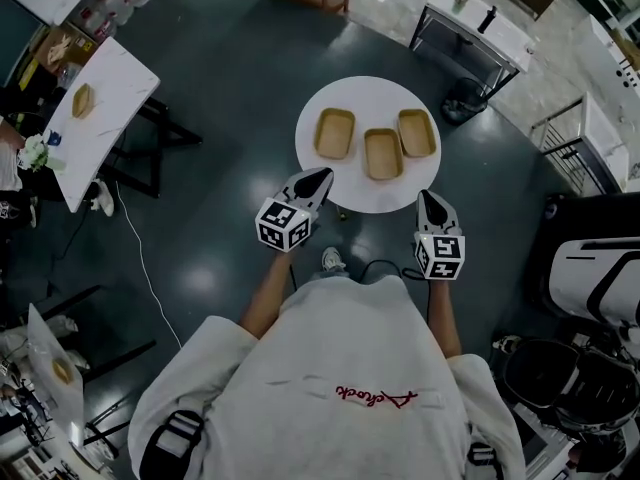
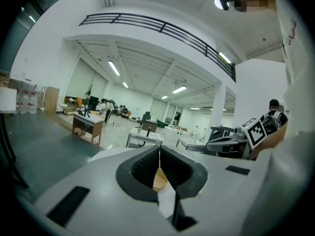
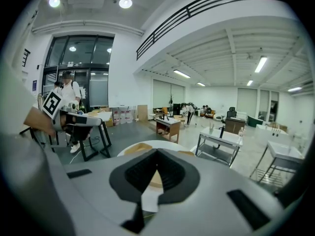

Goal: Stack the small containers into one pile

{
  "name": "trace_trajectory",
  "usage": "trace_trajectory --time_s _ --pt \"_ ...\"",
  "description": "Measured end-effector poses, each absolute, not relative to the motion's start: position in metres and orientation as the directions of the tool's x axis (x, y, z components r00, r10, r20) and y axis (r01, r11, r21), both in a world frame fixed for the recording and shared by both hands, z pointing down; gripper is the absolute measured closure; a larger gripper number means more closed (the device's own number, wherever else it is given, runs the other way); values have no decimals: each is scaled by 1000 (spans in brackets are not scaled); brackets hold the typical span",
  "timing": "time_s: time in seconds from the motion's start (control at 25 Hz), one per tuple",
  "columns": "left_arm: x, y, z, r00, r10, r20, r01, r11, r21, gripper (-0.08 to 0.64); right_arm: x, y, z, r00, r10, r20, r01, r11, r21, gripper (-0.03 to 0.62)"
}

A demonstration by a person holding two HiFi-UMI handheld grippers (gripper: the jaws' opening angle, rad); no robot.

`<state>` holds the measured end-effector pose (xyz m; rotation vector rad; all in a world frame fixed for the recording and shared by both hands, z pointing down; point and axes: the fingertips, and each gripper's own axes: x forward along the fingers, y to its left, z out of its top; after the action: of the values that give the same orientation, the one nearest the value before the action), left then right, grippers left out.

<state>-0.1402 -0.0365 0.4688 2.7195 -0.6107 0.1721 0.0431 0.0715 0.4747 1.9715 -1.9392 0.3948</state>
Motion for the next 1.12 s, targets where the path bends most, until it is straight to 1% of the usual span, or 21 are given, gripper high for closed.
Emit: trace_trajectory --time_s 0.52,0.84,1.12 --pt "-117 -31 485 909 -356 216 -410 -856 314 545 64 76 492 48 -897 440 -999 -41 25 572" --pt "-115 -52 485 885 -412 219 -463 -833 304 545 77 52 497 9 -902 433 -1000 -5 12 572" --pt "-71 -73 485 862 -455 223 -505 -809 301 545 125 22 499 -35 -904 427 -999 40 1 572"
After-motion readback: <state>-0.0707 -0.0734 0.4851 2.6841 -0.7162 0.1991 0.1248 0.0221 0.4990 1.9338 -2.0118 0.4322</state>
